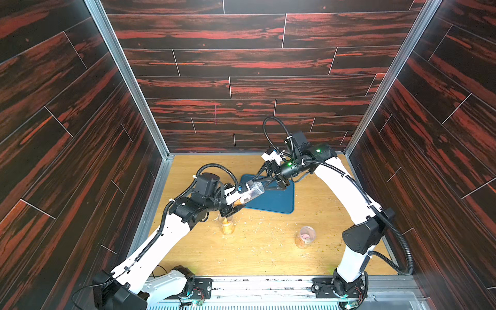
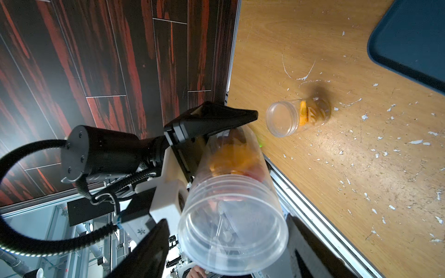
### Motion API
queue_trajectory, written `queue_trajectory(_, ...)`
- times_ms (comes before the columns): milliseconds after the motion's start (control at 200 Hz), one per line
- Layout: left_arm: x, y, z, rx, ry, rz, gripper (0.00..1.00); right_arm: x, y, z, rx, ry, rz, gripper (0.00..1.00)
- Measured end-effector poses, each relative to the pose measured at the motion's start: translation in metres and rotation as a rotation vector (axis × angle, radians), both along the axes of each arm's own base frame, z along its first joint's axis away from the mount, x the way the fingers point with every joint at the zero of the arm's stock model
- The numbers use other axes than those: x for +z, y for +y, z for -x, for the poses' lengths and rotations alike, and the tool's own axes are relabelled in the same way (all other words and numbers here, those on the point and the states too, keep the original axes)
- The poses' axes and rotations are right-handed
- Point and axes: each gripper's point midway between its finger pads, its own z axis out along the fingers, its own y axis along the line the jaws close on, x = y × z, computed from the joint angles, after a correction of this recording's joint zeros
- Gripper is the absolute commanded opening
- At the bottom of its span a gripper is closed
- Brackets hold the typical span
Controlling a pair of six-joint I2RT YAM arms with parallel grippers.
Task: Pour the cookies out of the jar
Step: Unscrew the lid from the jar.
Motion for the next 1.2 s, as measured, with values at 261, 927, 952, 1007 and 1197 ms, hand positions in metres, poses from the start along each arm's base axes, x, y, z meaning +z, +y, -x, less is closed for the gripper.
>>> queue_trajectory(261,0.0000,0.0000,0.0000,0.000,0.000,0.000,0.16,-0.0001,0.0006,-0.0001,0.003,-0.001,-0.005,0.78)
queue_trajectory(927,0.0005,0.0019,0.0008,0.006,-0.002,-0.005,0.16,-0.0066,0.0040,-0.0019,0.012,0.006,-0.020,0.69)
queue_trajectory(952,0.0004,0.0020,0.0007,0.007,-0.002,-0.006,0.16,-0.0068,0.0043,-0.0022,0.013,0.006,-0.021,0.68)
queue_trajectory(1007,0.0003,0.0022,0.0006,0.008,-0.002,-0.006,0.16,-0.0064,0.0045,-0.0021,0.016,0.002,-0.025,0.68)
queue_trajectory(1197,0.0010,0.0035,0.0009,0.013,-0.005,-0.009,0.15,-0.0067,0.0060,-0.0021,0.044,-0.036,-0.047,0.67)
